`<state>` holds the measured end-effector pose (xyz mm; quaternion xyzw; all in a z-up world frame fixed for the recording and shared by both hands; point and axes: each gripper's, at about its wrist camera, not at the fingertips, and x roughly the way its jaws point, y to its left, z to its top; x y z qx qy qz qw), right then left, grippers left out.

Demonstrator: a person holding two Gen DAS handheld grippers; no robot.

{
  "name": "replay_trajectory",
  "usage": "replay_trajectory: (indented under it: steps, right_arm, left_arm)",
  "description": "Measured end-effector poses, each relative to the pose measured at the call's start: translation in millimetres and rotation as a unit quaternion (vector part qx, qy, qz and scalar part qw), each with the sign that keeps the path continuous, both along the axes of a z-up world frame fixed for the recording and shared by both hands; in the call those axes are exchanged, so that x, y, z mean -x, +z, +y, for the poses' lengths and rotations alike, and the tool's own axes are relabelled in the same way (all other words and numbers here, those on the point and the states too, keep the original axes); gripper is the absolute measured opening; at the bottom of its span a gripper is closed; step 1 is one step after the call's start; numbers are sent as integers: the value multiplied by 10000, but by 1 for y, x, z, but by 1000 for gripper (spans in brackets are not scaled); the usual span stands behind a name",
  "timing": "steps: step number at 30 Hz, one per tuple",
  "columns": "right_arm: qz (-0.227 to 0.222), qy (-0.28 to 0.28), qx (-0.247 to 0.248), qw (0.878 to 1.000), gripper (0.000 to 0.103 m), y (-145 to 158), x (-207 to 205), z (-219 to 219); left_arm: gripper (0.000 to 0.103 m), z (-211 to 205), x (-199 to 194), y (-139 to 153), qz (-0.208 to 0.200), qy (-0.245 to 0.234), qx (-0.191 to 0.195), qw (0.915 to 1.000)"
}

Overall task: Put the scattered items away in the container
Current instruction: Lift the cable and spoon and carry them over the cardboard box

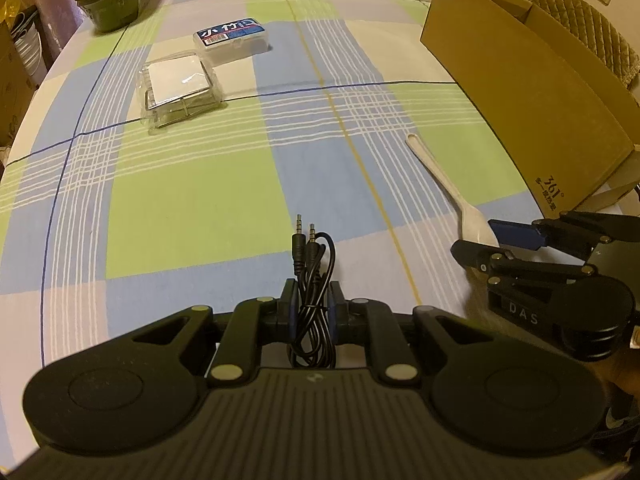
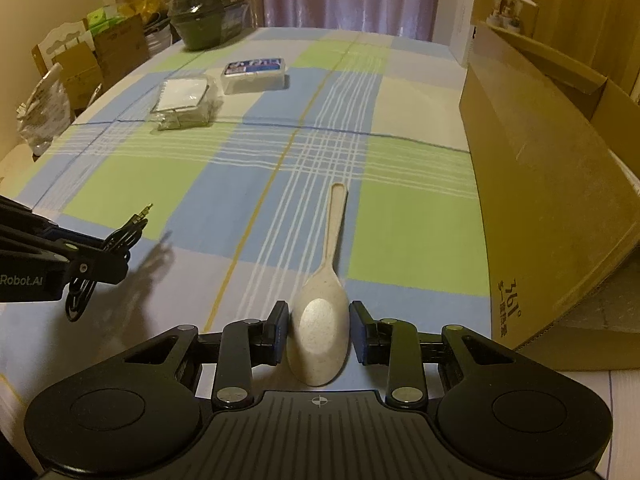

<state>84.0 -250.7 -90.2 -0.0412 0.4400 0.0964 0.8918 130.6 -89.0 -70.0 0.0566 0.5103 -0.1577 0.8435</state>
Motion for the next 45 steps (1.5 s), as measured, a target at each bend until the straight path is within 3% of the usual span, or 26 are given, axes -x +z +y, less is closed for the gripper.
replay_trajectory:
  steps: [31,45]
  right_arm:
    - [-987,18,-195,9949,35,105,57,-4]
    - [-1331,-124,-225,9908,35,137,82,-23]
  left_arm:
    - [11,-4,48,74,-553,63,187,9983]
    - [11,-24,74,102,-788,-98,284,9964]
